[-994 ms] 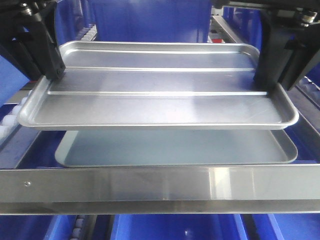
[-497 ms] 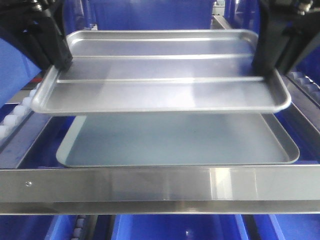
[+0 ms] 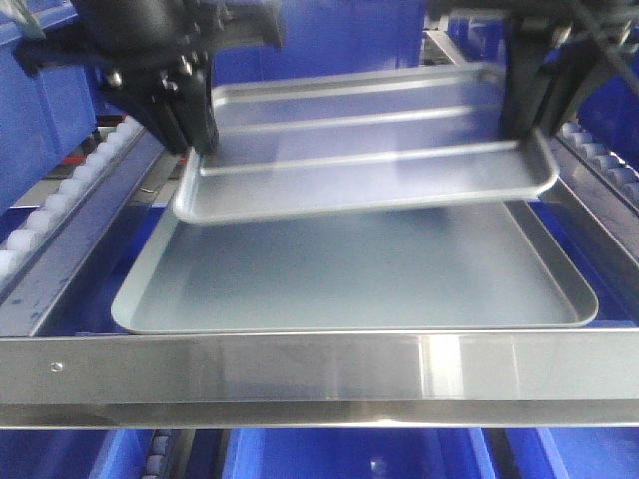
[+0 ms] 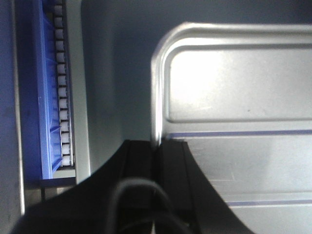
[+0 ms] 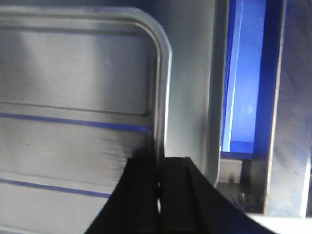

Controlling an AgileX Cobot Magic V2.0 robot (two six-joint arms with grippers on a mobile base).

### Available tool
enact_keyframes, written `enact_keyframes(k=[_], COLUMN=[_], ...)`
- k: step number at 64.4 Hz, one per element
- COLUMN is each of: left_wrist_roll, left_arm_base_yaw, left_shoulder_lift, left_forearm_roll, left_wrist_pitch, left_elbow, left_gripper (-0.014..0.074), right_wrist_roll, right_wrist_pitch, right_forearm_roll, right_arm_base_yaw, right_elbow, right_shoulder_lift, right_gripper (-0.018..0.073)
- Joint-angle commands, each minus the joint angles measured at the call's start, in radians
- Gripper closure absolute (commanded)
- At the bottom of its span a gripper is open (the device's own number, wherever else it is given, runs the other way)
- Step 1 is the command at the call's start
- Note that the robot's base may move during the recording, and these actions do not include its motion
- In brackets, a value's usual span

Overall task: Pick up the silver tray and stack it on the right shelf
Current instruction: 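Open both grippers to release the silver tray onto the grey tray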

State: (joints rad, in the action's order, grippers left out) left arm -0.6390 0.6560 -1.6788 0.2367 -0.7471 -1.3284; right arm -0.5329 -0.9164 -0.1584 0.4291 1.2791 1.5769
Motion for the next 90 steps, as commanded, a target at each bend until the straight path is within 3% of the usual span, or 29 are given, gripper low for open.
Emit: enact_keyframes(k=[1, 26, 33, 36, 47, 51, 56, 77, 82, 90], left_wrist_roll=[0.018, 0.076, 0.084, 0.087, 0.087, 0.087, 0.087, 0.089, 0.089, 0.095], left_arm_base_yaw=[-0.029, -0.053, -0.053, -0.053, -0.053, -0.053, -0.053, -0.039, -0.033, -0.017], left_shoulder_lift=[-0.005, -0.088, -0.088, -0.088, -0.088, -0.088, -0.088, -0.047, 0.005, 0.101], left_forearm_roll=[0.059, 0.066, 0.063, 0.060, 0.060, 0.060, 0.060, 0.060, 0.053, 0.055], left_wrist_pitch=[0.028, 0.127, 0.132, 0.136, 0.136, 0.130, 0.125, -0.011, -0.023, -0.038], left_elbow=[-0.030, -0.032, -0.032, -0.032, -0.032, -0.032, -0.032, -0.067, -0.067, -0.067], left_gripper=[0.0689, 0.0686, 0.0666, 0.0627, 0.0320, 0.0205, 0.0124, 0.0102, 0.0102, 0.0129], right_wrist_roll=[0.016, 0.017, 0.017, 0.017, 0.017, 0.017, 0.017, 0.017, 0.017, 0.019], right_wrist_pitch=[0.061, 0.128, 0.128, 0.127, 0.121, 0.115, 0.107, 0.063, 0.050, 0.029], right_forearm_roll=[-0.050, -0.064, -0.065, -0.065, -0.066, -0.069, -0.076, -0.078, -0.078, -0.078], right_arm_base_yaw=[-0.020, -0.021, -0.021, -0.021, -0.021, -0.021, -0.021, -0.021, -0.021, -0.021], right_elbow=[0.037, 0.047, 0.047, 0.047, 0.047, 0.047, 0.047, 0.050, 0.050, 0.047], right_shoulder_lift=[0.015, 0.116, 0.115, 0.115, 0.115, 0.115, 0.115, 0.039, -0.009, -0.101], right_gripper=[0.0502, 0.0502, 0.0457, 0.0393, 0.0090, 0.0017, -0.0034, -0.0020, 0.0040, 0.0244])
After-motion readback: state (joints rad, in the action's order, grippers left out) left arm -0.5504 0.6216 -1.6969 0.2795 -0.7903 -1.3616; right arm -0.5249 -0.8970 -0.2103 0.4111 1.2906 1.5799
